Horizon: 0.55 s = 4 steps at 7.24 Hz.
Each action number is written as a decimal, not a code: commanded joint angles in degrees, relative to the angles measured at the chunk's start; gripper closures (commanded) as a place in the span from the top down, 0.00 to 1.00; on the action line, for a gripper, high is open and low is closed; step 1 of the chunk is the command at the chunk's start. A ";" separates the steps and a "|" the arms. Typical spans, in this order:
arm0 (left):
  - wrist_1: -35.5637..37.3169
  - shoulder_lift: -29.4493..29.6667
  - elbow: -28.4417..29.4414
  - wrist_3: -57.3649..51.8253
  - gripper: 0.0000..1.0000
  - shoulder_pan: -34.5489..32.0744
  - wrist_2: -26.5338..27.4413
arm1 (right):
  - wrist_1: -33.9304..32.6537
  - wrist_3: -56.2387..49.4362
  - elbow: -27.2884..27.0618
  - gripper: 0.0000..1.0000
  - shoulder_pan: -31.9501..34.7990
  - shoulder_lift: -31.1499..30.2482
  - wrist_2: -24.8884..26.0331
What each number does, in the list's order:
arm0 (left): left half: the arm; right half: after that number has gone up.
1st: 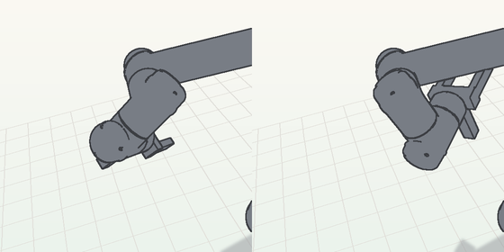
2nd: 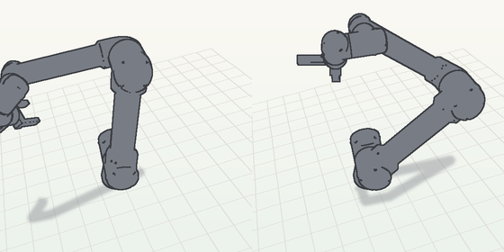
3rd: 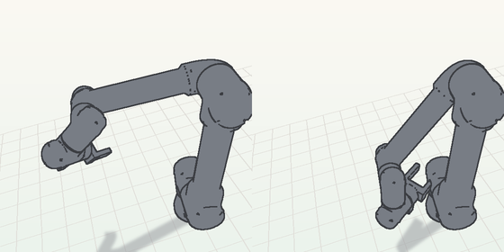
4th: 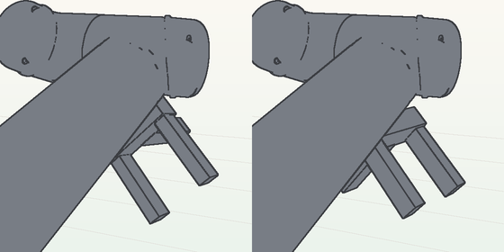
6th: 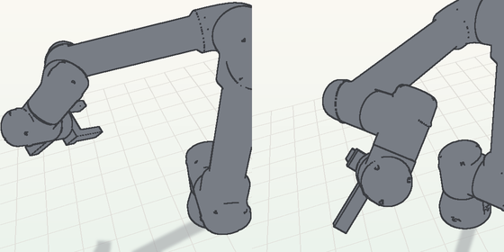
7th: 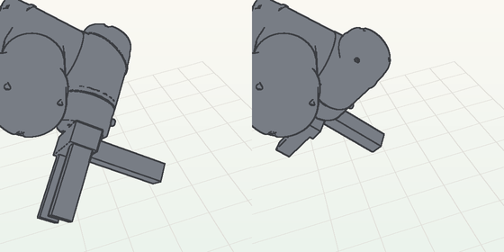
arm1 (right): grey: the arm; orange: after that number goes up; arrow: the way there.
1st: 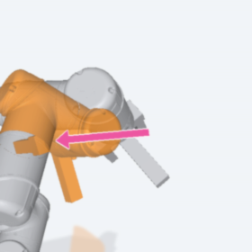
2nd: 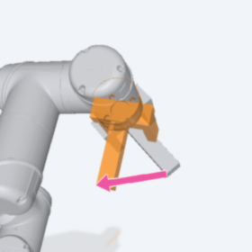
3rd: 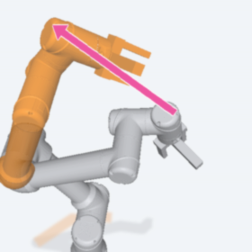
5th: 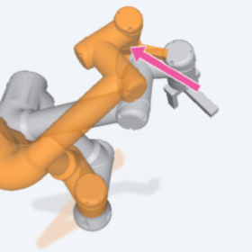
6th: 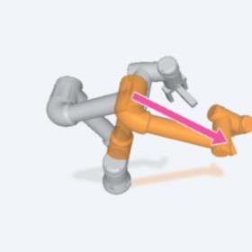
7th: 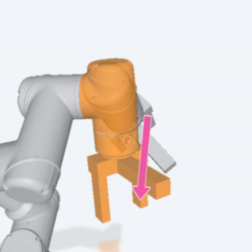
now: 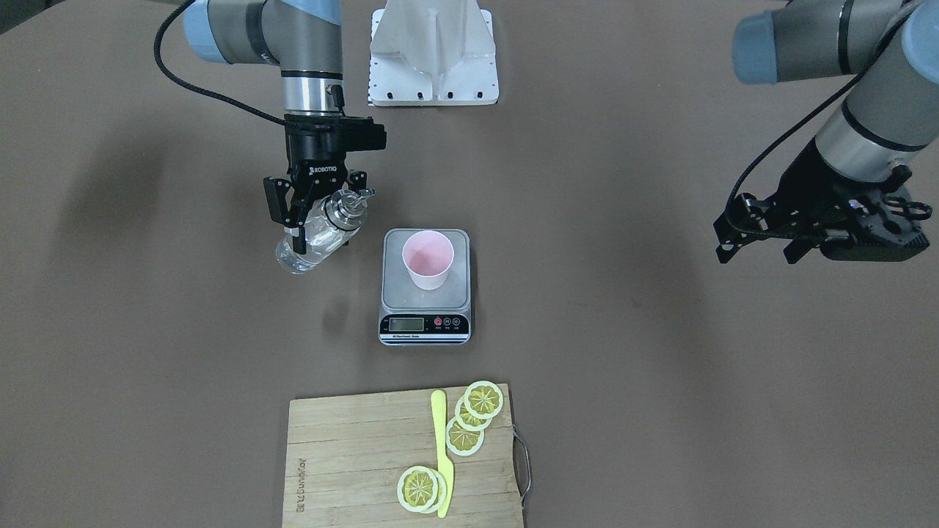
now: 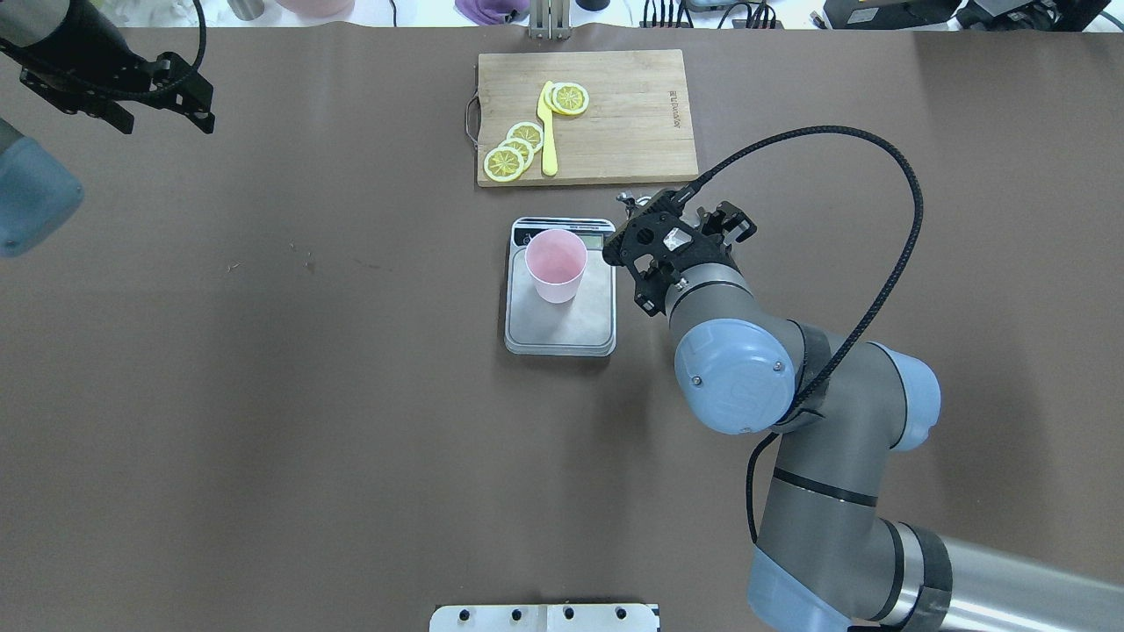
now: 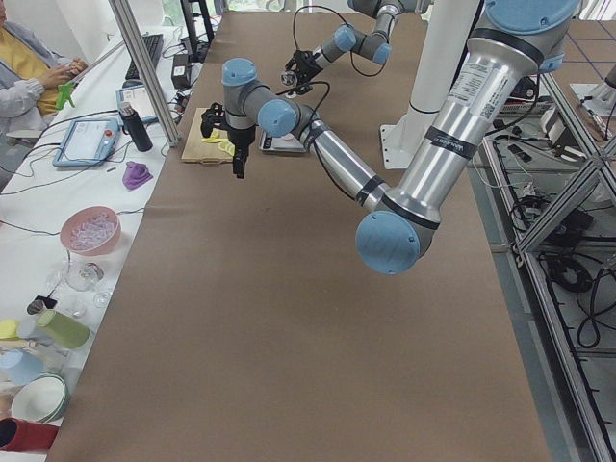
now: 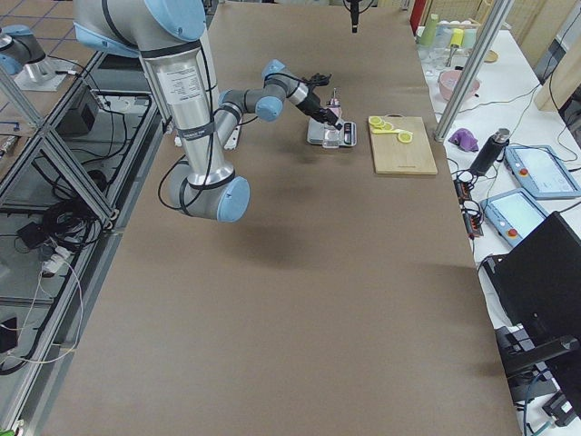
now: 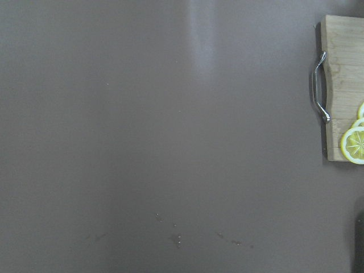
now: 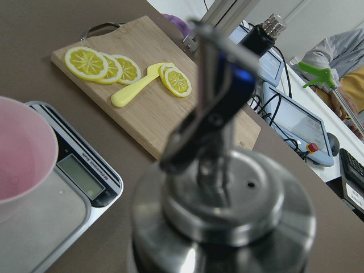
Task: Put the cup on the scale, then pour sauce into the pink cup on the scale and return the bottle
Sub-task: 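Carry the sauce bottle with the right gripper over the pink cup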
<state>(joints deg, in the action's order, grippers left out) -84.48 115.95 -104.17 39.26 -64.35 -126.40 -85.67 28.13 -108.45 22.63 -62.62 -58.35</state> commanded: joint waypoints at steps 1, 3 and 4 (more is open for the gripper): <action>-0.07 -1.16 -0.07 -1.90 0.94 -0.78 -0.16 | -9.76 -0.18 0.43 0.00 -0.48 2.92 0.78; 0.01 -2.47 -0.16 -5.99 0.93 -2.35 -0.16 | -13.45 -0.35 1.48 0.00 -0.57 5.12 0.78; 0.02 -4.39 -0.60 -10.12 0.94 -3.75 -0.16 | -15.91 -0.36 2.62 0.00 -0.66 6.70 0.87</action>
<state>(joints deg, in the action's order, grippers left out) -84.49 113.39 -104.42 33.45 -66.65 -126.56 -98.63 27.82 -107.01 22.05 -57.77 -57.56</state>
